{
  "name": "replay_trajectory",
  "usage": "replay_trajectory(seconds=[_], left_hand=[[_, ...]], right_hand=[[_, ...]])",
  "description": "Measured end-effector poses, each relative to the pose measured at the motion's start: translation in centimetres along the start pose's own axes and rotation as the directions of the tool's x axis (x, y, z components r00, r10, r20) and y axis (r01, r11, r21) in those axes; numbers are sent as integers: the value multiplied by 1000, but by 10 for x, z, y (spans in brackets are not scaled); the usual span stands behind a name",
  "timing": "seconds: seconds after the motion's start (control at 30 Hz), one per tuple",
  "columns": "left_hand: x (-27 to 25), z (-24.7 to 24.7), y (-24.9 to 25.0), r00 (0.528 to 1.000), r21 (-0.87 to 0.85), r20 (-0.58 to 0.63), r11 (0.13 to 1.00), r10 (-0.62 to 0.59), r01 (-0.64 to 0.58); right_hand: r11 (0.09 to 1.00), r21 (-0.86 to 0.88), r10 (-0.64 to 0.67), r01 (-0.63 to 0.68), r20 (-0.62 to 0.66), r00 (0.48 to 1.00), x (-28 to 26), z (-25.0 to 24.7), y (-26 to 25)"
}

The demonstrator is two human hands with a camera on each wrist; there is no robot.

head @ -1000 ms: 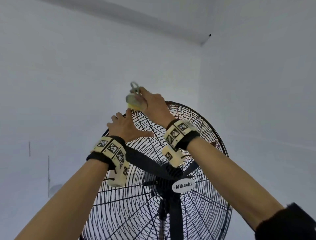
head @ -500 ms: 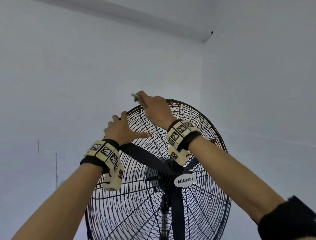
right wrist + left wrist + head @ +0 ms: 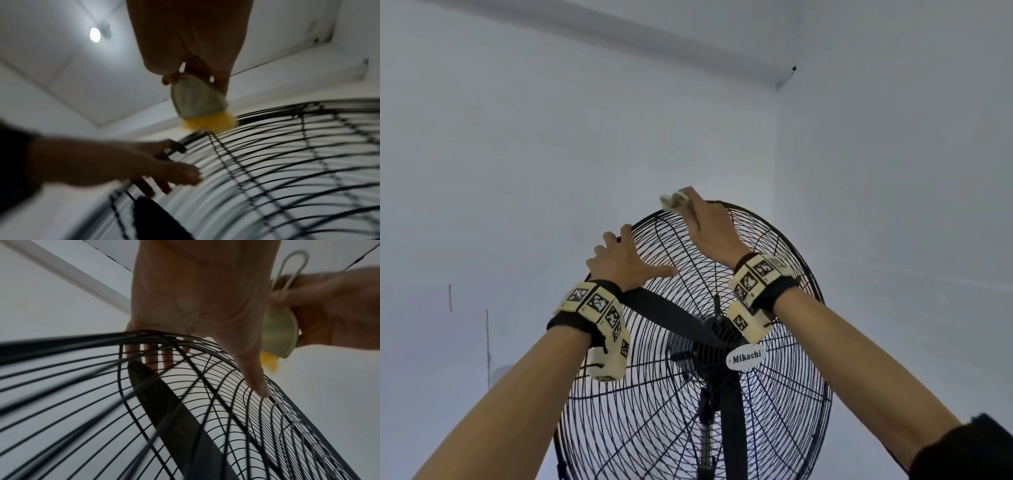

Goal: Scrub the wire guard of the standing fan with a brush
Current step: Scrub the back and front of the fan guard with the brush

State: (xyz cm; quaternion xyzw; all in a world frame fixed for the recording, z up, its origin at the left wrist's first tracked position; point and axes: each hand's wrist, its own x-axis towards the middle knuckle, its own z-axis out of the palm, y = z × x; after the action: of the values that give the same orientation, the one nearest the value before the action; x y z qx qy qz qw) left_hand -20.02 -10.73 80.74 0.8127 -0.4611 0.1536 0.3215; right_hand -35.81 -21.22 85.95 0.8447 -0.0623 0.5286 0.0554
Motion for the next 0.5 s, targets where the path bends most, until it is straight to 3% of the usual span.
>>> replay_trajectory(seconds=[0.07,0.13,0.2,0.23,0.27,0.33,0.4,0.47,0.5], left_hand=[[1,1,-2,1000,-5,0,1000,0,0],[0,0,-4,1000,-4,3,1000,6,-6],[-2,0,-5,1000,-1,7,1000,13,-13],[-3,0,-4,1000,0,5,1000,15,-15],[-4,0,-4,1000,3,3,1000,15,-15],[-4,0,-2,1000,10,-1,1000,10,-10],[-2,1,-2,1000,12,-5,1000,-2,2],[0,2,-3,1000,4,-5,1000,-6,6],[1,2,-4,1000,0,-5,1000,-5,5]], right_hand=[[987,162,-32,25,43,999,1,-3,-13],[972,214,113,-96,-71,991,6,-11,-10],[943,134,332,-306,-281,900,10,-17,11],[920,70,383,-385,-350,855,11,-18,21],[914,2,379,-407,-364,851,11,-16,27],[946,-120,266,-302,-246,932,11,-5,26],[986,-125,102,-111,-75,992,7,4,10],[999,-9,-41,41,23,999,2,2,-6],[996,70,-56,54,30,998,2,0,-10]])
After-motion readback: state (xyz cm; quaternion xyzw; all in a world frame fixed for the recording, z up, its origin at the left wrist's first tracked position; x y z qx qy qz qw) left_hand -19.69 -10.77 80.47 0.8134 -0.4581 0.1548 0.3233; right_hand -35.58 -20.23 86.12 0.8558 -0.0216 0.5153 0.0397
